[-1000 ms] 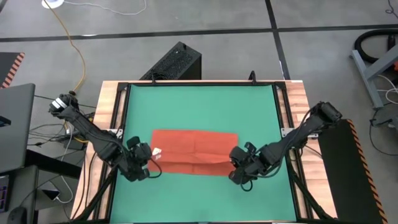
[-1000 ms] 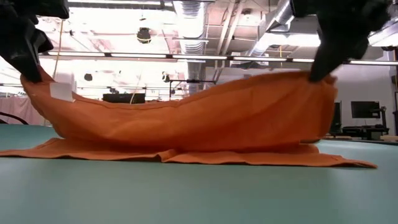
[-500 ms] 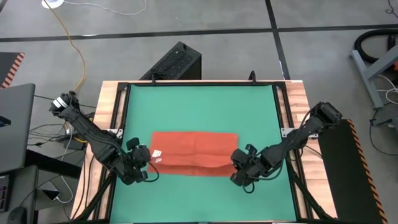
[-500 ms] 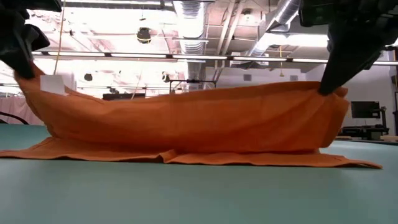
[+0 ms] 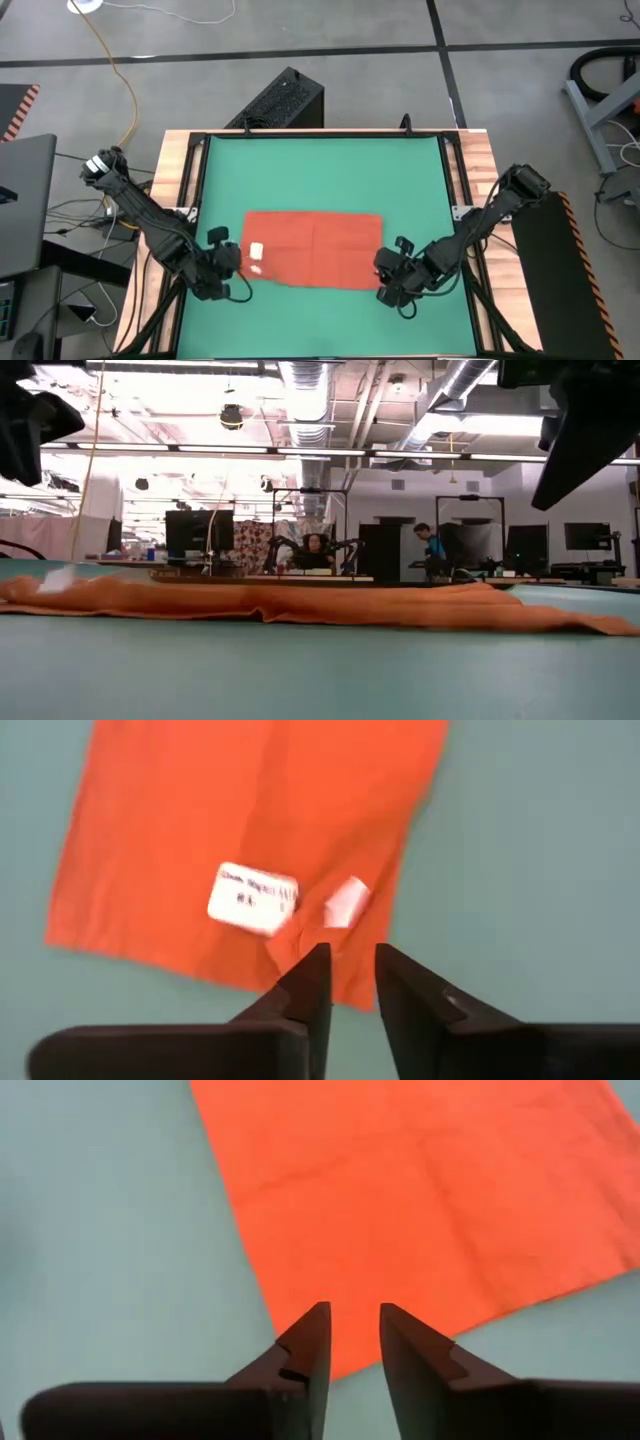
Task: Roll towel
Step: Roll the orange towel
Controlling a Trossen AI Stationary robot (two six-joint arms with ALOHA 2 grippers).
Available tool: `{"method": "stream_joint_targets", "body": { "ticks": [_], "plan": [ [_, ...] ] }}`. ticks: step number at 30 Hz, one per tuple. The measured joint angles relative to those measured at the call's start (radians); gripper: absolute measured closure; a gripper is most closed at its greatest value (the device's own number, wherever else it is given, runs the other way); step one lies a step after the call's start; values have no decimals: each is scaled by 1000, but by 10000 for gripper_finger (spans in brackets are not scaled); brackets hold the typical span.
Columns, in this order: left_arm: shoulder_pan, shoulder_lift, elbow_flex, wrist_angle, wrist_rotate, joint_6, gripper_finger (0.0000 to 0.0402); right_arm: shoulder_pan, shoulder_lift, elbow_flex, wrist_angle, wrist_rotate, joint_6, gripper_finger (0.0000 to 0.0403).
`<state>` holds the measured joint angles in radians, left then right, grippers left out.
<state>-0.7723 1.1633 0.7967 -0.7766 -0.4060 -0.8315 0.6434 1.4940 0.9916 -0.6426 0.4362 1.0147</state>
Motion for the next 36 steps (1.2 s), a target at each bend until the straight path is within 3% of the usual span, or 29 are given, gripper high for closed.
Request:
{"method": "stream_joint_targets", "body": {
  "ticks": [4, 9, 11, 14, 20, 26, 31, 36],
  "plan": [
    [-12, 0, 0, 29, -30, 52, 295, -12, 0, 0, -21, 41, -18, 271],
    [-6, 0, 0, -22, -280, 46, 276, -63, 0, 0, -43, 161, -79, 265],
    [14, 0, 0, -58, -354, 78, 276, -109, 0, 0, -45, 161, -148, 264],
    [95, -20, 0, -60, -366, 141, 276, -209, 0, 0, -45, 103, -272, 264],
    [332, -20, 0, -17, -199, 372, 276, -437, 0, 0, -62, -92, -559, 264],
    [517, -18, 0, 102, -42, 619, 276, -602, 0, 0, -116, -170, -746, 264],
    [598, -18, -26, 204, 76, 701, 276, -675, 0, 0, -106, -252, -864, 264],
    [623, -18, -89, 270, 90, 711, 276, -712, 0, 0, -105, -278, -894, 264]
  ]
}}
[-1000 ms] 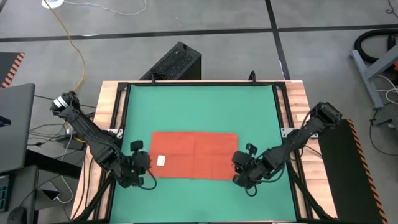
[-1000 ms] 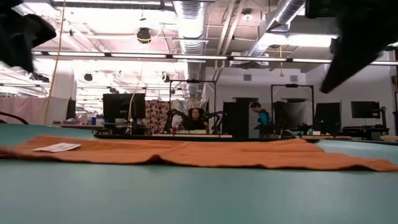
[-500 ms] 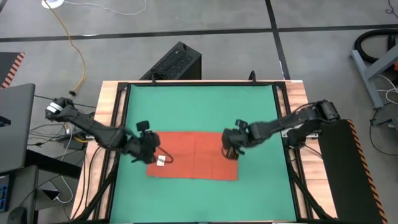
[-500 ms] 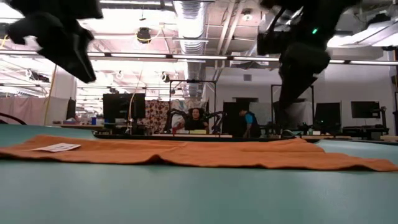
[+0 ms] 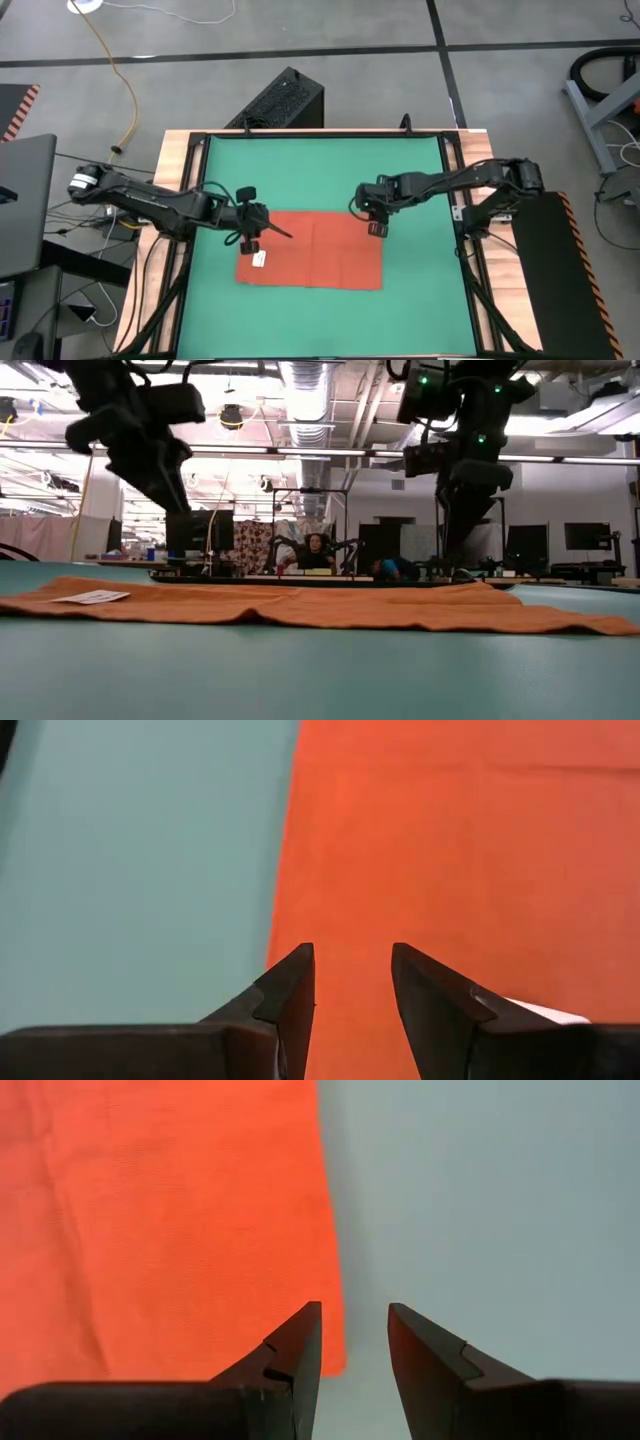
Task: Roll towel
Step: Roll the orange towel
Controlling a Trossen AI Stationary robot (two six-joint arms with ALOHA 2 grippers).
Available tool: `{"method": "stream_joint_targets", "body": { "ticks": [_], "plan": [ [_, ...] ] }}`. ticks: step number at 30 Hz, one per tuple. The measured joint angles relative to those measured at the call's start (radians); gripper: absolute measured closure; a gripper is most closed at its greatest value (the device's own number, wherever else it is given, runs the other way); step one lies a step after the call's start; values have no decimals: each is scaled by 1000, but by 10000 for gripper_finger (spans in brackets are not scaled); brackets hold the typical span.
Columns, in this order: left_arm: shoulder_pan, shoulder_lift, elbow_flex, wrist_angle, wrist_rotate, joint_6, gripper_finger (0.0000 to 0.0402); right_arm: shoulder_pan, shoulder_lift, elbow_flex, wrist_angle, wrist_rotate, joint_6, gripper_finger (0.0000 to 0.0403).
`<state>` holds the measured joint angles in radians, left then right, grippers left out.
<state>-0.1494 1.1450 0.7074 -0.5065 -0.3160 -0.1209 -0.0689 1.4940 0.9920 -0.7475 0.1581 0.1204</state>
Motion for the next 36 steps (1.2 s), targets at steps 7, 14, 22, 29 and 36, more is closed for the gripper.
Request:
{"method": "stream_joint_targets", "body": {
  "ticks": [7, 14, 22, 29, 36],
  "plan": [
    [1, 0, -104, 117, 80, -55, 276, 20, 0, -1, 103, -43, 0, 287],
    [1, 0, -142, 92, 77, -141, 301, 49, -1, -73, 186, -33, 27, 391],
    [39, 3, -202, 100, 2, -176, 394, 56, 0, -154, 284, -32, 66, 393],
    [147, 3, -250, 119, 40, -162, 401, 56, 0, -159, 300, -32, 71, 393],
    [258, 28, -271, 184, 58, -98, 401, 56, 0, -159, 327, -29, 69, 393]
  ]
}}
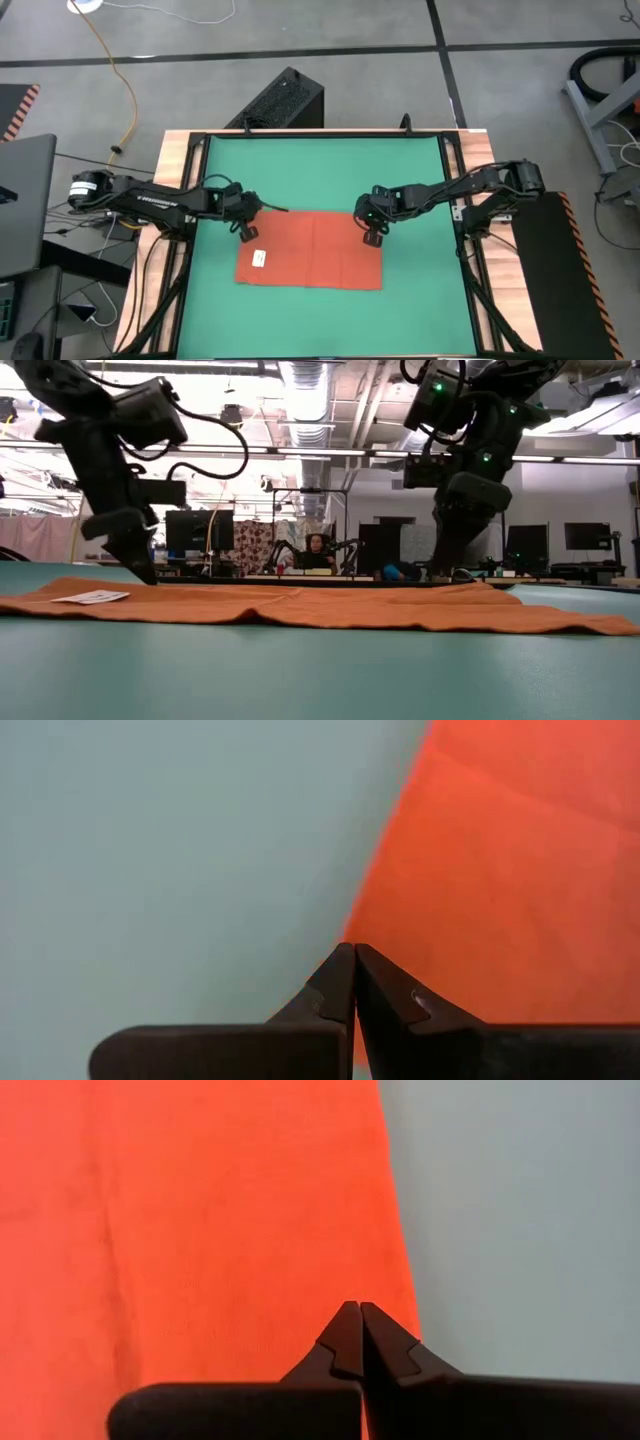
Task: Roll towel
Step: Roll the orange towel
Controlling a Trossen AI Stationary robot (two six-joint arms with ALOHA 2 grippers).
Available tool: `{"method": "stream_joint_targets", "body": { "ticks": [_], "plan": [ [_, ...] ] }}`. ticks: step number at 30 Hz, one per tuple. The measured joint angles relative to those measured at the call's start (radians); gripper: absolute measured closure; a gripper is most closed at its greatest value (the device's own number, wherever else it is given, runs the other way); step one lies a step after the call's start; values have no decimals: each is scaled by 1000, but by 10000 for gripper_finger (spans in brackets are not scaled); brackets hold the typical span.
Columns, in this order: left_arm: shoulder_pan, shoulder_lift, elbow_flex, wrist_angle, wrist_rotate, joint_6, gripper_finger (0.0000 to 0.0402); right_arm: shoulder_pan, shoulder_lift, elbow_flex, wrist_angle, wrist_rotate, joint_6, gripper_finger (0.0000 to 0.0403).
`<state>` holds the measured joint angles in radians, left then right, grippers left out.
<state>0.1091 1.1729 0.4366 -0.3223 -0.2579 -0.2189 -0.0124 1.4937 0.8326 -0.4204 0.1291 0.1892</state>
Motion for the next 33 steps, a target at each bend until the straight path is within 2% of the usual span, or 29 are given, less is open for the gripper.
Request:
{"method": "stream_joint_targets", "body": {
  "ticks": [5, 8, 12, 17, 20, 26, 30, 33],
  "plan": [
    [77, 142, 6, 140, 81, 76, 401, 0, 0, 0, 21, 3, -3, 393],
    [111, 261, 34, 209, 77, 144, 401, 0, 0, 0, 24, 3, -2, 393],
    [161, 363, 117, 253, -25, 268, 401, 0, 0, 0, 44, 5, 20, 392],
    [253, 449, 285, 252, -198, 551, 401, -1, 0, 7, 65, 106, 96, 392],
    [303, 484, 416, 319, -194, 646, 401, -3, 0, 7, 112, 116, 99, 392],
    [286, 439, 600, 167, -44, 510, 401, -9, 0, 7, 134, 138, 110, 392],
    [197, 368, 599, 76, 54, 391, 401, -16, 0, -15, 66, 148, 150, 394],
    [97, 352, 563, 47, 78, 319, 401, -8, 0, -59, 61, 152, 179, 395]
  ]
}}
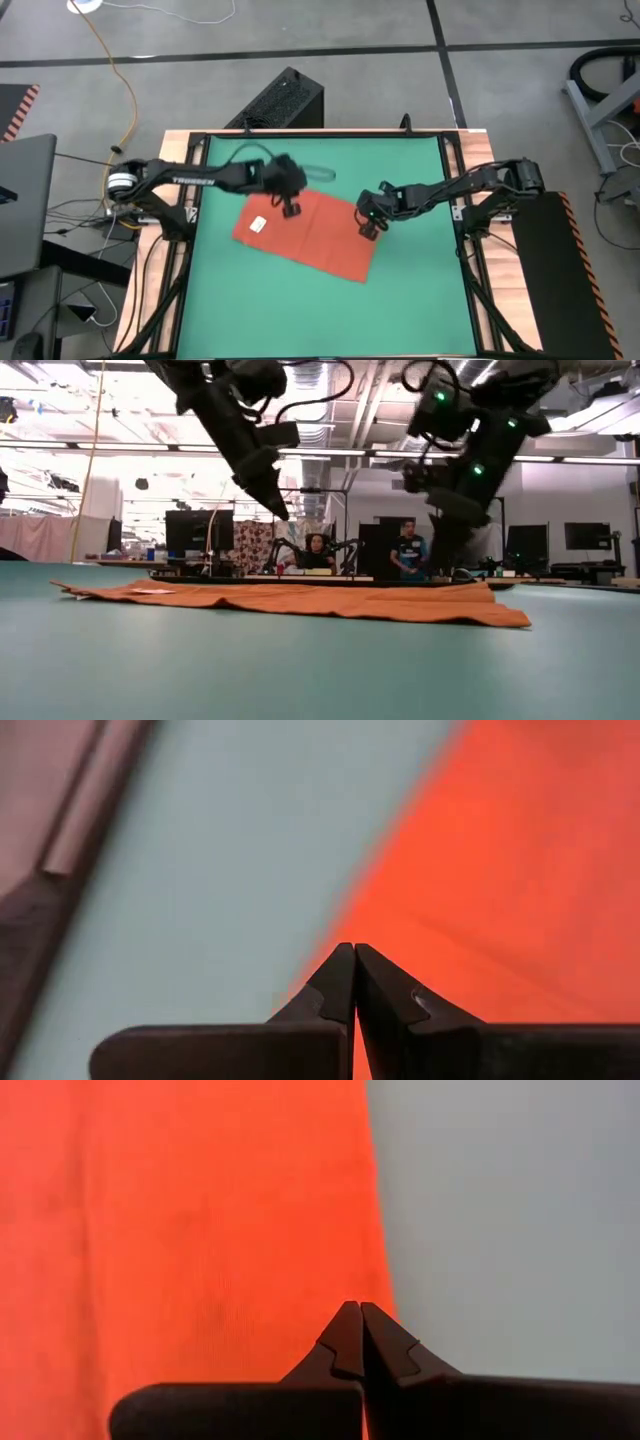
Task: Roll towel
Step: Roll the orange towel
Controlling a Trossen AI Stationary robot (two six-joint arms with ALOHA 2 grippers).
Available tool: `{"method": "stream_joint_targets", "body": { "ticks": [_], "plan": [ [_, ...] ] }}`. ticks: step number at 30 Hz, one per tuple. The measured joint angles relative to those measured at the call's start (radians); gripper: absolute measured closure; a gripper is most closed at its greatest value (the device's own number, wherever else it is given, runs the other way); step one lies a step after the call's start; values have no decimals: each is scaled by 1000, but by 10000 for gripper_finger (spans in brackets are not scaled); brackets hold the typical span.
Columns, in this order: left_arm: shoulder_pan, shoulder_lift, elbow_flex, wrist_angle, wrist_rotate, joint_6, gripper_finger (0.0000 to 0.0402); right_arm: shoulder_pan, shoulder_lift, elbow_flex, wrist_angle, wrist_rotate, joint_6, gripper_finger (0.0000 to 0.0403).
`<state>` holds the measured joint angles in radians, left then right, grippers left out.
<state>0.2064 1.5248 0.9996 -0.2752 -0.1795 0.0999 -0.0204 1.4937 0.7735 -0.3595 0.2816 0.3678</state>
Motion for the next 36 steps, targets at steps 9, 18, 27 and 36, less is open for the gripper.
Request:
{"method": "stream_joint_targets", "body": {
  "ticks": [9, 18, 27, 36],
  "plan": [
    [-294, 7, -152, 107, -119, -220, 401, 75, -2, -115, 8, 23, 211, 396],
    [-422, 7, -381, 190, -343, -486, 401, 344, 0, -124, 103, 9, 572, 396],
    [-323, 4, -536, 307, -341, -529, 401, 507, 2, -49, 334, 40, 480, 396],
    [-46, 7, -527, 502, -178, -142, 401, 389, 0, 65, 322, 243, 180, 396]
  ]
}}
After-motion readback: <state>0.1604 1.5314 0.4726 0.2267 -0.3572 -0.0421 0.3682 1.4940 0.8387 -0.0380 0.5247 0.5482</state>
